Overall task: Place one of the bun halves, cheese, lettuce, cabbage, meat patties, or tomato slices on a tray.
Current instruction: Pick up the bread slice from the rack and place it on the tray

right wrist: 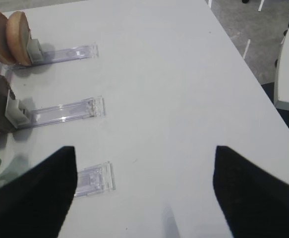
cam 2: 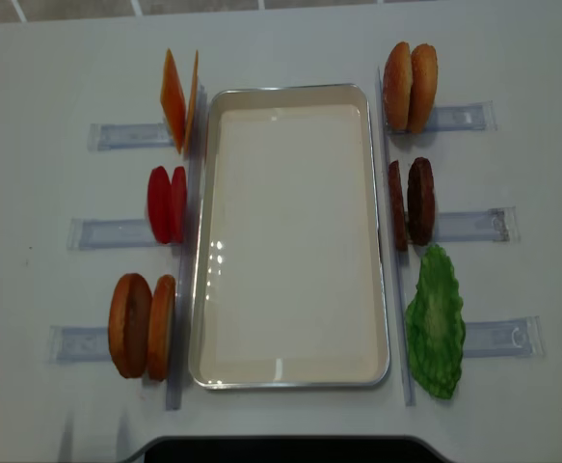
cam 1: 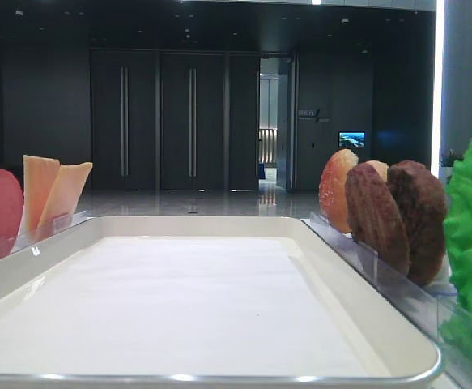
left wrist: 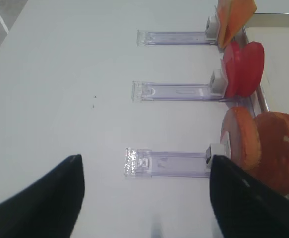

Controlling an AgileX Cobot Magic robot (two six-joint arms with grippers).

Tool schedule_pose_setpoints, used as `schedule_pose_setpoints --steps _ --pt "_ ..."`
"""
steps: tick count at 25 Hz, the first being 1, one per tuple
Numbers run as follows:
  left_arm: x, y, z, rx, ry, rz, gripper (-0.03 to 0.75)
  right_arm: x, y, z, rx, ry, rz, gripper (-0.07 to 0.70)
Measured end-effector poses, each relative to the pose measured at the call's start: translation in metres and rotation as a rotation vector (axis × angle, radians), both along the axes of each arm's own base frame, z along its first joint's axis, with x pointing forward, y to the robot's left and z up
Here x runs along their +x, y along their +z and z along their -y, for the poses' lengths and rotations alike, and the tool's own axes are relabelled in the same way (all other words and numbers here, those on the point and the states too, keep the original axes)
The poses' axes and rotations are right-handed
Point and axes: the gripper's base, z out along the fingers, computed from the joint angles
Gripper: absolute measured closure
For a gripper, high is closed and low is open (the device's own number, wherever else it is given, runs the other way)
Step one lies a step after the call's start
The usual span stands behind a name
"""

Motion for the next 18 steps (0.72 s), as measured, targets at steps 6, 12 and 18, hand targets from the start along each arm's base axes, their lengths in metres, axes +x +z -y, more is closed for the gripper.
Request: schedule_pose_setpoints --steps 6,12,18 --pt "0.004 0.001 0.000 -0.002 0.001 -0.038 0.124 0.000 0.000 0.000 0.000 0.000 0.000 0.094" --pt "0.030 0.024 -0.001 -0.024 0.001 -0.256 0.125 0.000 0.000 0.000 0.000 0.000 0.000 0.094" --pt "0.090 0.053 -0.003 -0.067 0.009 -0.495 0.128 0.000 0.000 0.000 0.000 0.000 0.000 0.094"
